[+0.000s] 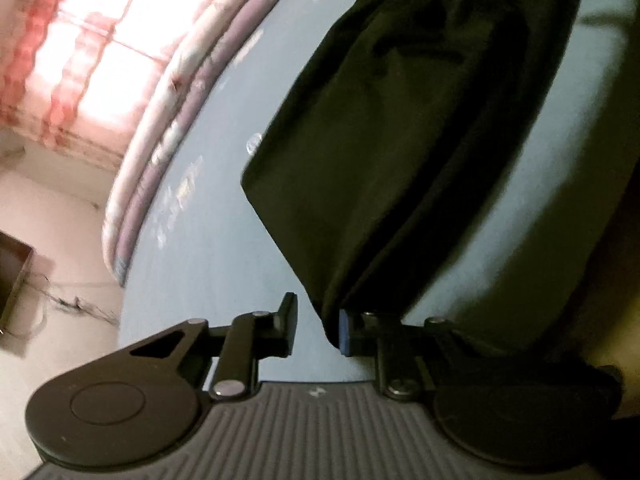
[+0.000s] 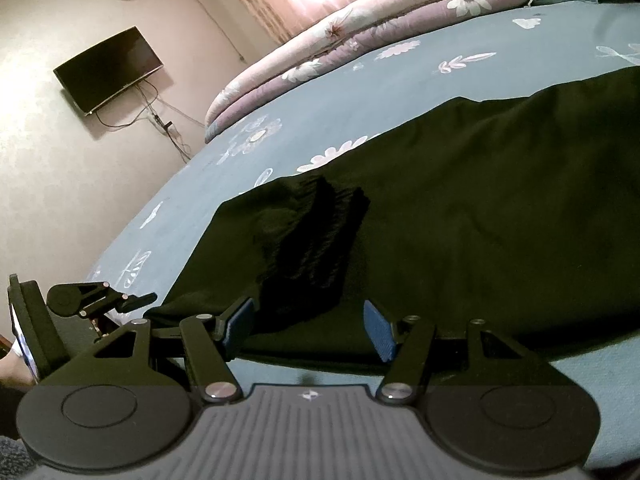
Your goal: Fold clothes
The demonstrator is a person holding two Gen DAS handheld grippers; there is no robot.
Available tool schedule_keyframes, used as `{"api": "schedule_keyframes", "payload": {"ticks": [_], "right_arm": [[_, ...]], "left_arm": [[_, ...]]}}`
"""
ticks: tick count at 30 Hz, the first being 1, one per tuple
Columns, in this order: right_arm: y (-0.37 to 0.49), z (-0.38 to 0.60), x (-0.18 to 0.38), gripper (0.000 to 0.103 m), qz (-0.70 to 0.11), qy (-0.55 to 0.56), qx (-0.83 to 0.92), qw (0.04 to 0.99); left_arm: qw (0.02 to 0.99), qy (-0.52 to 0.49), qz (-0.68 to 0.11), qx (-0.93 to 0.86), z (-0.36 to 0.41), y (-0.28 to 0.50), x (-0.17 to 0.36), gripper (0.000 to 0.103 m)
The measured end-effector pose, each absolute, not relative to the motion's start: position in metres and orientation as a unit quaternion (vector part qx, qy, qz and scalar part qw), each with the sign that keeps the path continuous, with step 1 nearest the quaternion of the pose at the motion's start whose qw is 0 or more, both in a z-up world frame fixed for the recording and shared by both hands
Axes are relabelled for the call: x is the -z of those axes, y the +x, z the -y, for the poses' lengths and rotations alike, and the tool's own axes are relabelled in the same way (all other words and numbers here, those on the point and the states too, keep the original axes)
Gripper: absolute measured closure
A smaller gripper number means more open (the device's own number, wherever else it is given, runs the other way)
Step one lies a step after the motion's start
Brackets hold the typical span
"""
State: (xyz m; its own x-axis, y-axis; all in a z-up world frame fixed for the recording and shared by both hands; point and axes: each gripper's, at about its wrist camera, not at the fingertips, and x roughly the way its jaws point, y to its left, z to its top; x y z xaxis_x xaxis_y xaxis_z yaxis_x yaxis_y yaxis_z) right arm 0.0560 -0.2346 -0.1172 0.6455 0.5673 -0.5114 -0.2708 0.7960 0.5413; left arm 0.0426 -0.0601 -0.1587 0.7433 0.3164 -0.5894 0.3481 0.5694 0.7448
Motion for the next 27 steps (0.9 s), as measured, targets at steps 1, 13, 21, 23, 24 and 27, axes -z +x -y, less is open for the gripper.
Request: {"api": "schedule_keyframes", "payload": {"ticks": [1, 13, 21, 23, 24, 27], "right_arm": [[0.056, 0.234, 0.118, 0.037, -0.348, 0.213, -0.237, 0.882], [0.060, 0.239, 0.120, 0.033, -0.342, 0.221, -0.240, 0.881], [0.061, 0.240, 0.121, 0.033, -0.335, 0.228, -0.250, 0.879], [0.060, 0.240, 0.120, 0.033, -0.332, 0.226, -0.254, 0.880], [0.060, 0.241, 0.119, 0.033, -0.329, 0.226, -0.257, 0.880], [0.061, 0.244, 0.115, 0.033, -0.318, 0.228, -0.275, 0.878]], "left_arm": [[0.808, 0.468, -0.357, 0.012, 0.061, 0.041, 0.159, 0.084], [0.812, 0.407, -0.407, 0.099, 0.045, 0.016, 0.117, 0.055], [0.889, 0.231, -0.360, 0.163, 0.005, 0.075, 0.049, 0.036], [0.888, 0.235, -0.336, 0.210, -0.002, 0.105, 0.047, 0.034], [0.883, 0.242, -0.334, 0.226, -0.005, 0.121, 0.047, 0.035], [0.851, 0.259, -0.375, 0.262, -0.017, 0.182, 0.055, 0.039]]}}
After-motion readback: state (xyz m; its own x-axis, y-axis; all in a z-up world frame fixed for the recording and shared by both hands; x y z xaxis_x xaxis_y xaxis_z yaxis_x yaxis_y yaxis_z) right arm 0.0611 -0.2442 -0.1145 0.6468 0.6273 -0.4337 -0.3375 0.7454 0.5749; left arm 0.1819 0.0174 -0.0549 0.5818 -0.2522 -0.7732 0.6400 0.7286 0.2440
